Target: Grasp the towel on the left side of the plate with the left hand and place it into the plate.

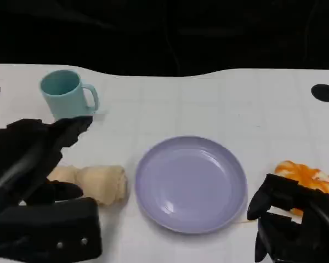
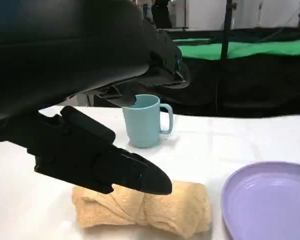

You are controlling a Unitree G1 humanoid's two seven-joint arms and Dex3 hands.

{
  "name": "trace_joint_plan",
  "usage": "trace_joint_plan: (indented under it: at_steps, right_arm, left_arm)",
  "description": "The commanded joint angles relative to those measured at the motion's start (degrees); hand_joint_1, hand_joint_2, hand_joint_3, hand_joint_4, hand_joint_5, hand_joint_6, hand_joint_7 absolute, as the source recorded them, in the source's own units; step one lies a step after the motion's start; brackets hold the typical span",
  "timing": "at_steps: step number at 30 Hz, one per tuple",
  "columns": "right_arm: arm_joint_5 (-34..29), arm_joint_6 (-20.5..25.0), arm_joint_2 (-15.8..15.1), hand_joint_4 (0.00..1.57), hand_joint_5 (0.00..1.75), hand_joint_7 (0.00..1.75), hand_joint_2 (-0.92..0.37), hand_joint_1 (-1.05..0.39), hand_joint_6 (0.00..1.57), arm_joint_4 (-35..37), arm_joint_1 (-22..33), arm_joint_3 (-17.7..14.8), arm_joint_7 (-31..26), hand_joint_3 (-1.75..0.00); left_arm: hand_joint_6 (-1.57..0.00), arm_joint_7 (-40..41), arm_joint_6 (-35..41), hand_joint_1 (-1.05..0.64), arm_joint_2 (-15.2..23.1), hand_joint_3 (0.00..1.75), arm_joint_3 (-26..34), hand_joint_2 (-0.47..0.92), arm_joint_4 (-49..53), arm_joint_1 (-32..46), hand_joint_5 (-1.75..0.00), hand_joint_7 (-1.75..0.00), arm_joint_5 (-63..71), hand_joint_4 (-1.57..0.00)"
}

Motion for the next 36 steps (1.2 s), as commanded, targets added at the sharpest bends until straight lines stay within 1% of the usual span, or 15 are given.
trace_joint_plan:
  at_steps: [1,7,10,16,22,25,28,30,31,32,34,35,36]
  right_arm:
    - [-0.05,0.55,-0.12,0.73,1.75,1.65,-0.56,-0.05,0.58,-1.18,0.32,0.31,-0.74,-1.28]
    - [-0.12,1.16,0.09,0.73,1.75,1.65,-0.55,-0.08,0.58,-1.51,0.56,0.83,-1.54,-1.27]
    - [-0.07,0.37,-0.2,0.74,1.75,1.65,-0.55,-0.07,0.59,-1.28,0.71,0.8,-1.12,-1.27]
    - [0.11,0.15,-0.55,0.75,1.75,1.65,-0.54,-0.08,0.59,-1.17,1.08,0.46,-0.52,-1.28]
    - [0.0,-0.04,-0.88,0.74,1.75,1.65,-0.54,-0.09,0.6,-1.42,1.44,0.22,-0.15,-1.27]
    - [-0.34,-0.6,-0.98,0.74,1.75,1.65,-0.54,-0.07,0.6,-1.47,1.77,0.48,-0.12,-1.28]
    - [-0.31,0.15,-1.0,0.74,1.75,1.64,-0.54,-0.08,0.61,-2.01,1.8,0.38,-0.43,-1.28]
    - [-0.2,0.63,-0.94,0.74,1.75,1.64,-0.54,-0.08,0.61,-2.28,1.77,0.34,-0.63,-1.28]
    - [-0.26,0.58,-0.98,0.74,1.75,1.64,-0.54,-0.08,0.6,-2.3,1.79,0.41,-0.65,-1.28]
    - [-0.32,0.47,-1.02,0.74,1.75,1.64,-0.54,-0.08,0.6,-2.3,1.85,0.47,-0.63,-1.28]
    - [-0.24,0.32,-1.1,0.73,1.75,1.64,-0.54,-0.08,0.6,-2.26,1.92,0.39,-0.47,-1.27]
    - [-0.19,0.36,-1.09,0.73,1.75,1.63,-0.54,-0.08,0.6,-2.25,1.9,0.32,-0.47,-1.27]
    - [-0.17,0.4,-1.11,0.73,1.75,1.63,-0.55,-0.08,0.6,-2.23,1.83,0.24,-0.47,-1.27]
  left_arm:
    - [-0.23,-5.13,1.97,-0.7,0.42,0.06,-3.72,0.92,3.3,-4.03,-0.24,-0.01,5.12,-0.23]
    - [-0.25,-7.47,2.46,-0.72,-1.04,0.04,-7.84,0.92,10.18,-8.05,-0.17,-0.01,8.19,-0.28]
    - [-0.25,-7.68,2.54,-0.72,-2.31,0.04,-9.44,0.92,14.65,-9.84,-0.16,-0.01,8.17,-0.29]
    - [-0.28,-1.71,0.58,-0.68,-6.22,0.01,-11.84,0.91,27.17,-12.74,-0.14,-0.01,7.56,-0.38]
    - [-0.28,-0.71,0.86,-0.65,-8.99,0.01,-15.12,0.92,39.32,-17.58,-0.09,0.0,7.54,-0.39]
    - [-0.28,-1.19,0.84,-0.59,-10.23,0.02,-15.7,0.92,45.3,-19.27,-0.07,0.0,5.58,-0.4]
    - [-0.32,1.25,0.0,-0.51,-11.34,0.03,-15.72,0.92,49.68,-19.47,-0.07,-0.02,3.34,-0.45]
    - [-0.43,4.3,-1.62,-0.43,-11.65,0.1,-15.79,0.92,51.91,-19.09,-0.11,-0.05,2.09,-0.56]
    - [-0.54,6.79,-3.18,-0.38,-11.74,0.16,-15.51,0.92,52.98,-18.63,-0.16,-0.09,1.29,-0.66]
    - [-0.7,9.34,-4.65,-0.32,-11.81,0.25,-15.11,0.92,53.71,-18.11,-0.24,-0.15,0.51,-0.8]
    - [-0.9,15.49,-7.95,-0.29,-11.32,0.3,-14.97,0.92,54.79,-17.18,-0.33,-0.24,0.16,-0.95]
    - [-0.95,18.29,-8.92,-0.3,-11.11,0.3,-14.95,0.92,54.76,-16.77,-0.58,-0.32,0.43,-0.92]
    - [-0.89,20.69,-9.69,-0.31,-11.01,0.28,-14.82,0.92,54.61,-16.44,-1.17,-0.65,0.57,-0.77]
